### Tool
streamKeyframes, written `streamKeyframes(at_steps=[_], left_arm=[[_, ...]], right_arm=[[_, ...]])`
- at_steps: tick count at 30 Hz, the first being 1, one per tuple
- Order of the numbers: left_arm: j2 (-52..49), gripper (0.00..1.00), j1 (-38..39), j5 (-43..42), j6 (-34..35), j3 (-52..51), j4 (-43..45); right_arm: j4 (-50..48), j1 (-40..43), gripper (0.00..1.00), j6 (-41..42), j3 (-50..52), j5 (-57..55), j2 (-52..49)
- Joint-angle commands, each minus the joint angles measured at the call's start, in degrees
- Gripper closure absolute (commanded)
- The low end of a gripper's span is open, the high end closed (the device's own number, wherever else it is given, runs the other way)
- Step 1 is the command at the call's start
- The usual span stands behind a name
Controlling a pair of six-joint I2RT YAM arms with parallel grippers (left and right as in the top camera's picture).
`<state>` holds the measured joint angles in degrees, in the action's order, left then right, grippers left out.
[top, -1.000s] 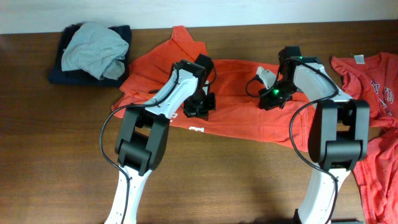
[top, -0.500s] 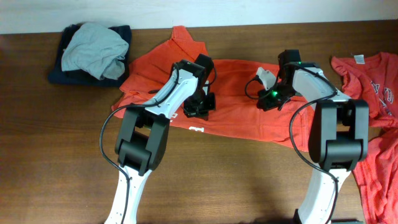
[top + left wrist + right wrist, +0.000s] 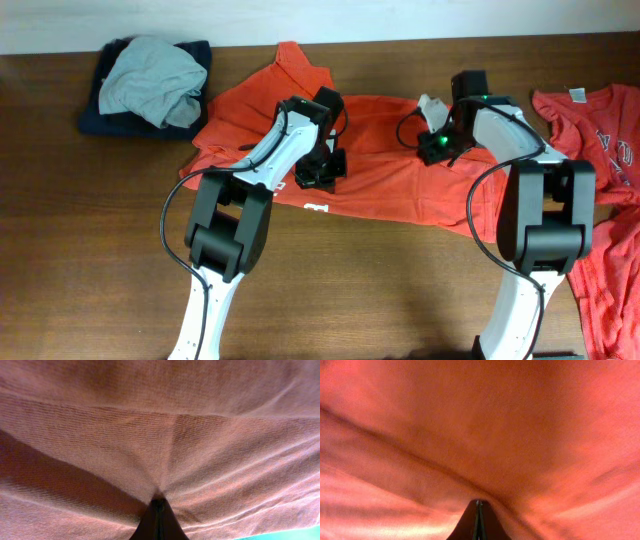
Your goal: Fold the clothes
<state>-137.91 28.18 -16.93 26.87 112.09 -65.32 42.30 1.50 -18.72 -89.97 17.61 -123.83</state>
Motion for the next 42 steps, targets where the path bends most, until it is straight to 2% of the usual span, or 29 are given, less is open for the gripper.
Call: streamKeyframes(at_steps=[1,5,10,15,25,42], left_arm=[[-5.1,0.99,0.2,6.1,0.5,-2.6,-1.3],[-5.1,0.99,0.2,6.3,0.5,-2.6,-1.3],[-5.1,0.99,0.2,6.3,0.5,-2.6,-1.3],[-5.1,0.99,0.2,6.3,0.5,-2.6,-1.2],[-5.1,0.99,0.2,6.3,0.5,-2.6,-1.2],[-5.1,0.99,0.2,6.3,0.5,-2.6,-1.2]], right_arm=[[-4.1,0.5,0.96,4.8,-1.8,-5.4,-0.4],[-6.7,0.5,0.96,6.2,-3.4,-7.1,-0.3],[14.0,0.5,0.96,6.2,-15.0,-5.2,0.9],[24.7,0.4,0.96,6.2,-15.0,-5.2,0.5],[19.1,0.4,0.96,7.8,-3.1,-5.2,0.4],[8.8,0.4,0.96,9.2,1.5,-5.2,0.3]])
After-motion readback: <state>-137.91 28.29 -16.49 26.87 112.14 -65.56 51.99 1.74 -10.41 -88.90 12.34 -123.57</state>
